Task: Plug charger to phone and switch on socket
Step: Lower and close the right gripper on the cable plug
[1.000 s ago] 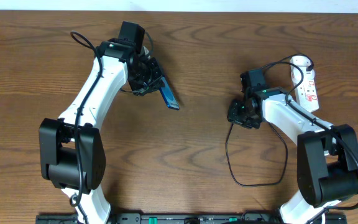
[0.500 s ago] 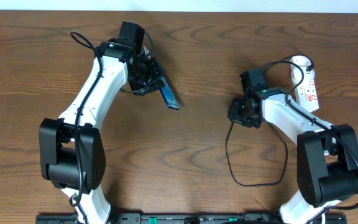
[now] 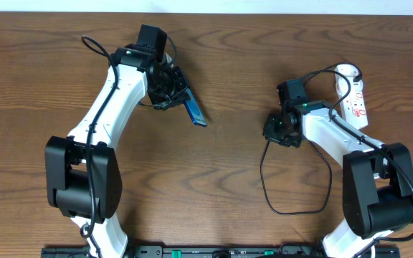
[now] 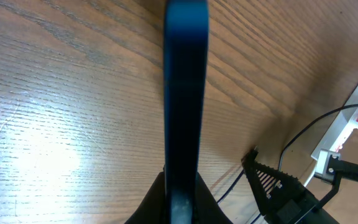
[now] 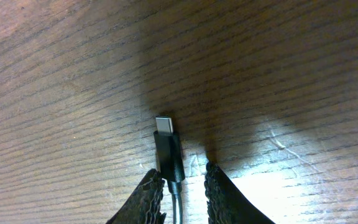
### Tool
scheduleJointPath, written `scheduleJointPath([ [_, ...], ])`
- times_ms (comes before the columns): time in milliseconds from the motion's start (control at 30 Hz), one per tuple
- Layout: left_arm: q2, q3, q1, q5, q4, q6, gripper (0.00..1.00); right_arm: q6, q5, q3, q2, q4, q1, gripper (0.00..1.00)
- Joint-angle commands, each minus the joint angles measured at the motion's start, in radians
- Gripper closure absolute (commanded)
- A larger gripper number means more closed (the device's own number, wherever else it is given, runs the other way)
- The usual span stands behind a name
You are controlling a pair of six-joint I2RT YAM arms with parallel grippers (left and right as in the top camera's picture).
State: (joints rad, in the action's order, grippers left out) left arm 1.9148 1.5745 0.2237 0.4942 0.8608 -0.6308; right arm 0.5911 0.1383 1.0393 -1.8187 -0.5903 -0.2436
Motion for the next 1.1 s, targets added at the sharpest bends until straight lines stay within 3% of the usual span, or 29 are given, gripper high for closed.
scheduleJointPath([
  [0, -0.020, -0.002, -0.002, 0.006, 0.003, 0.010, 0.93, -0.005, 0.011, -0.007, -0.016, 0.000, -0.007, 0.77],
  [633, -0.020, -0.002, -0.002, 0.006, 0.003, 0.010, 0.93, -0.002, 0.026, -0.007, -0.016, -0.003, -0.007, 0.78],
  [1067, -0.020, -0.002, -0.002, 0.006, 0.011, 0.010, 0.92, -0.002, 0.025, -0.008, -0.016, 0.001, -0.007, 0.86],
])
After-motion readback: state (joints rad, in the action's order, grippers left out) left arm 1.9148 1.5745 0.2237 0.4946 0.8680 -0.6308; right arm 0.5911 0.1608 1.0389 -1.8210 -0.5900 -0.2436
